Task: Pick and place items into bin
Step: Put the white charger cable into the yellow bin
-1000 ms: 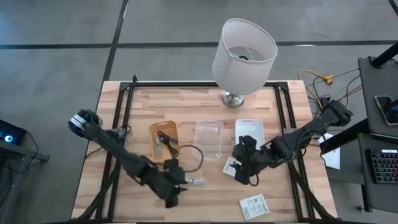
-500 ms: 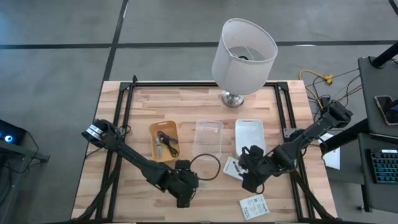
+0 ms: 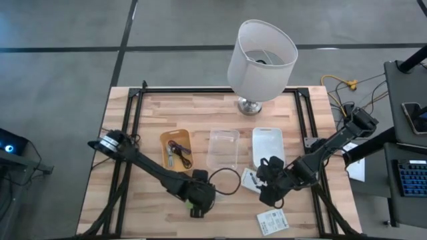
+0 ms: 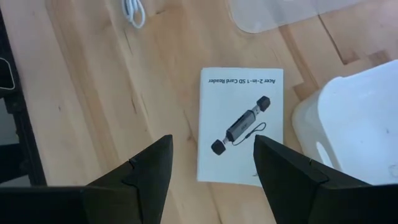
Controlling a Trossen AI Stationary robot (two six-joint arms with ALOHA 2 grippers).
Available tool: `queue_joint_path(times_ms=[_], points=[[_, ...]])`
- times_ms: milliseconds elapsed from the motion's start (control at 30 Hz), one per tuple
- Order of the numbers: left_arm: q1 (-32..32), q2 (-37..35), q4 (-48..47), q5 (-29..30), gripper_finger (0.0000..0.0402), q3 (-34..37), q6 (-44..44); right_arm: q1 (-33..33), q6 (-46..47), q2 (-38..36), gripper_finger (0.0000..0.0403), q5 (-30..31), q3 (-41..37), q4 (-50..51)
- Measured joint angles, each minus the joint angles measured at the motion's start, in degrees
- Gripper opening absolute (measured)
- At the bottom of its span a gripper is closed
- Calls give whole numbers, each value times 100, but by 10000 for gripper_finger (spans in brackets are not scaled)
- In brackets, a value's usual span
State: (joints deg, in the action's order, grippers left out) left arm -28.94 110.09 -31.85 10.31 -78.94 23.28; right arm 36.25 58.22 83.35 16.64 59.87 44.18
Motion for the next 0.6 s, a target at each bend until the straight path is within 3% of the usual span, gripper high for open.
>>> queue_joint_path(times_ms=[433, 600], points=[[114, 385, -53, -287, 219, -15, 7, 0, 39, 0, 210, 0, 42, -8], [110, 469, -50, -53, 214, -22, 9, 0, 95, 0, 210, 2, 38, -17]])
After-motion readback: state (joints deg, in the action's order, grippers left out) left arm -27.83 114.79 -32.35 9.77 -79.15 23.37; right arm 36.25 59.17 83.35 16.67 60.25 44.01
